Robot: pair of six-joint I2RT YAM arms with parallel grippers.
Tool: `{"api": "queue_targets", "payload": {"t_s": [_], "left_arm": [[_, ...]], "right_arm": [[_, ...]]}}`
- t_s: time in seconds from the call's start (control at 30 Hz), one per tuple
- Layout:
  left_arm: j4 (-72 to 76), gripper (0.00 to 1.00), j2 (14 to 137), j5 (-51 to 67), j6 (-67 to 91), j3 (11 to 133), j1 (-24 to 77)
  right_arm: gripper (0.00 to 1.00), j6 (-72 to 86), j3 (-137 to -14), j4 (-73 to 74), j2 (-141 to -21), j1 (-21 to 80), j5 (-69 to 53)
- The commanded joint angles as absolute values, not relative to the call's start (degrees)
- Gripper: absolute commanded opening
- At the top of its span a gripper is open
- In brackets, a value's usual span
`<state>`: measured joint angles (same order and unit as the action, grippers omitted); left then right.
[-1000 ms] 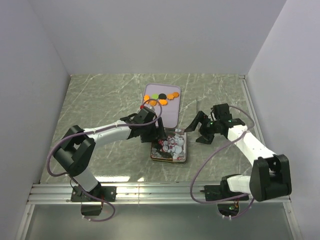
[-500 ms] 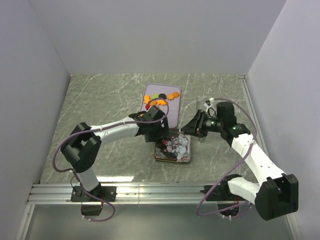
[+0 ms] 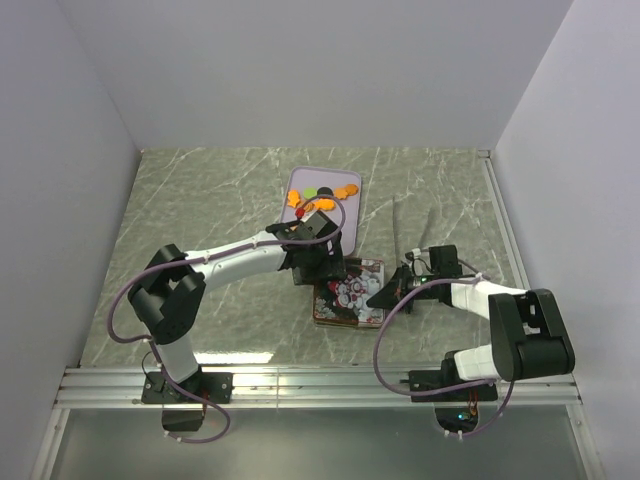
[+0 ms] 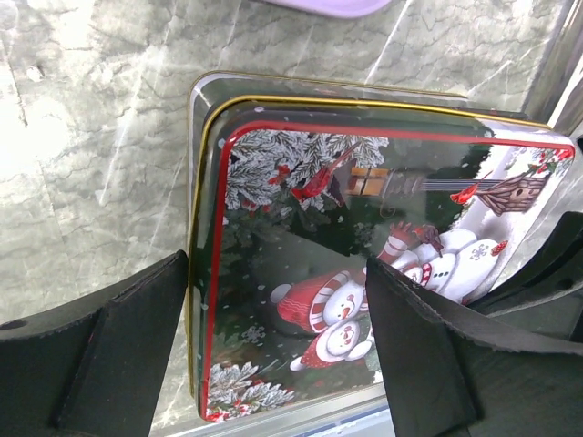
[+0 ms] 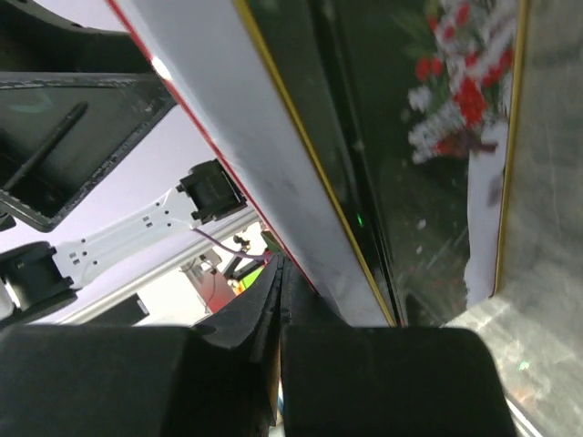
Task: Pack the cookies
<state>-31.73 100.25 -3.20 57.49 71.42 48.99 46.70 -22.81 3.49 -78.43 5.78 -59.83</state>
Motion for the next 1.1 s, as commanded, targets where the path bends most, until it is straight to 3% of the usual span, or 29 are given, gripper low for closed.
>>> {"api": "queue_targets", "payload": {"t_s": [0.0,0.63,1.07], "left_arm": [[-33.57,0.84,99.93,-5.10,59.15,74.27,49.66],[-42.09,0.88,98.62,-11.42,57.04,78.31,49.13],[-46.76,0.88,84.57,-16.87,48.35,78.66,41.93]], "right_arm": [[0.00,42.90,-21.27,4.65,-80.95,5.10,-49.57],[0.00,36.91,-38.93,26.71,-63.73,5.45,-44.21],[0.00,36.30,-50.60,34.88,-57.74,6.59,-40.61]]}}
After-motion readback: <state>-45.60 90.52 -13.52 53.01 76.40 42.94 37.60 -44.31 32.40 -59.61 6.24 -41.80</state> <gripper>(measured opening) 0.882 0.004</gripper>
